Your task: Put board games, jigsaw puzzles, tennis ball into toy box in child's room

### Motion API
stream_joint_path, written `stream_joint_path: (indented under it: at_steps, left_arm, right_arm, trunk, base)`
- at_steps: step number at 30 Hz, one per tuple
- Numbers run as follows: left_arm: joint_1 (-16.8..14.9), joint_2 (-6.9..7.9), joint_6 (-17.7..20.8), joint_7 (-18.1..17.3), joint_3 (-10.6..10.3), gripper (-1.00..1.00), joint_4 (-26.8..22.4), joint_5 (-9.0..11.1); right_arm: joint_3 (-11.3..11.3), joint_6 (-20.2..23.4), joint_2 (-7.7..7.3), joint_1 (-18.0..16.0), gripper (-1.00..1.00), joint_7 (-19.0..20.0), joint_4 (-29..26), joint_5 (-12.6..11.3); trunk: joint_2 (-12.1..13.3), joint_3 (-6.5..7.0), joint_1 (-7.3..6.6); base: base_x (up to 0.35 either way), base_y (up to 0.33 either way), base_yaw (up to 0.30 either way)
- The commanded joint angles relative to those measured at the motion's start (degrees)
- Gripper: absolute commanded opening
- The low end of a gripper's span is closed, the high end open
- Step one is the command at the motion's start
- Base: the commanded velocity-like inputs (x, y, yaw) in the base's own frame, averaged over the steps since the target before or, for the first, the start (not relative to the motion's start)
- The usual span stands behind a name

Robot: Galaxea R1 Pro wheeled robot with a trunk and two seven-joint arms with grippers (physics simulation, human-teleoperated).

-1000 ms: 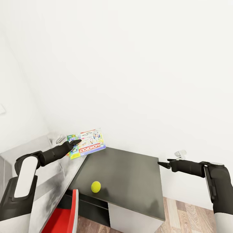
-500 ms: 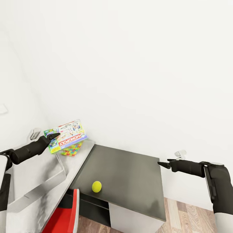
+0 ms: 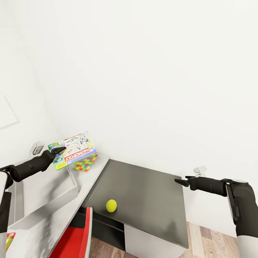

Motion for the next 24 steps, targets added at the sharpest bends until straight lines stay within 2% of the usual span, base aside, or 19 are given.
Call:
stream_joint_path:
  at_steps: [1,13,24]
  left_arm:
    - [-0.1,-0.01,0.2,0.6,0.0,-1.00,0.0,0.7]
    - [-0.1,-0.06,0.2,0.6,-0.2,-1.00,0.0,0.7]
    - [-0.1,-0.11,0.2,0.6,-0.3,-1.00,0.0,0.7]
  right_arm:
    - [-0.1,0.4,0.02,-0.1,1.00,0.6,-0.1,0.5]
    - [-0.1,0.5,0.00,0.0,1.00,0.6,-0.1,0.5]
    - [-0.2,0.5,0.03,0.0,1.00,0.6,-0.1,0.5]
  trunk:
    - [-0.1,-0.13,0.04]
    - [-0.1,-0.13,0.04]
    - [-0.1,-0.13,0.04]
  base:
    - [0.000,0.000,0.039]
    - [0.000,-0.012,0.014]
    - [0.000,-0.118,0.004]
